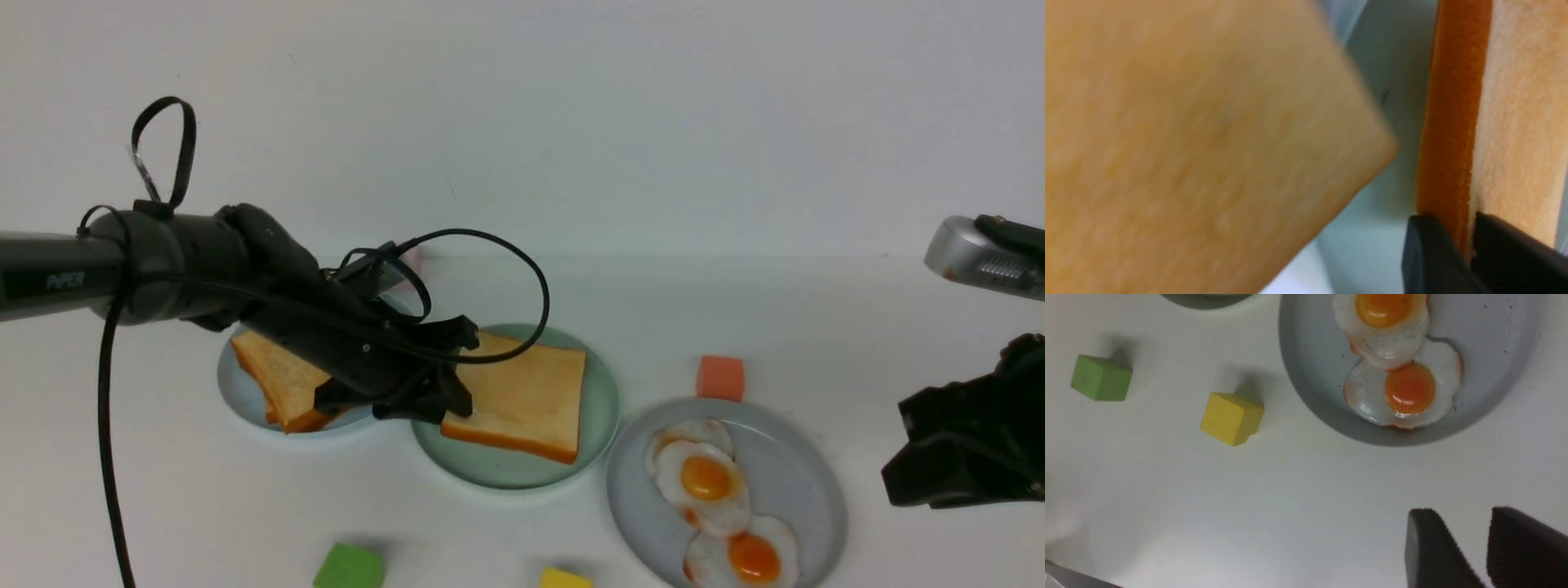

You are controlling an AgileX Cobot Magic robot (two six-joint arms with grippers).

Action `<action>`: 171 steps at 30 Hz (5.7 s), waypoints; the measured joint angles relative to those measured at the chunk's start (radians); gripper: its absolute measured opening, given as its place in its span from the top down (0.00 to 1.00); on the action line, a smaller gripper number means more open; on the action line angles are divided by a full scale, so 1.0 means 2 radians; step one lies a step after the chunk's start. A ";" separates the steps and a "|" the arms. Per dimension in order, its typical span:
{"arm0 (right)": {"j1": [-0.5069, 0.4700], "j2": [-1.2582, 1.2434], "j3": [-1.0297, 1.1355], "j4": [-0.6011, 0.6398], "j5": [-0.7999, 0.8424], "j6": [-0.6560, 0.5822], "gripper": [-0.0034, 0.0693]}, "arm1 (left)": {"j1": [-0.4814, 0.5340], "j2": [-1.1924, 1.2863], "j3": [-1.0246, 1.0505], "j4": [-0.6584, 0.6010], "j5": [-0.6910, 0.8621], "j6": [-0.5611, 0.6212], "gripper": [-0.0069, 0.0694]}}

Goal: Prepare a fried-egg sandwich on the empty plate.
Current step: Use the left arm to put a slice of bread into the empty plate in the middle, then use the right arm to grab a fried egg, then use the right arm to place the fried egg on the slice of bread in the middle, then use the left arm to grab a slice of bread

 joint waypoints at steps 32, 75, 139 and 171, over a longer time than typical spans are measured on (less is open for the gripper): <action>-0.054 0.182 -0.019 0.113 -0.123 -0.111 0.59 | -0.115 -0.289 0.064 0.125 0.142 0.091 0.89; -0.065 0.381 -0.038 0.325 -0.156 -0.354 0.89 | -0.204 -0.303 0.102 0.184 0.093 0.033 0.92; 0.149 0.270 -0.467 0.030 0.094 -0.114 0.88 | 0.073 -0.355 0.147 0.228 0.057 -0.213 0.90; 0.255 0.220 -0.313 -0.018 0.041 -0.089 0.96 | 0.238 -0.017 0.084 -0.250 -0.022 0.194 0.52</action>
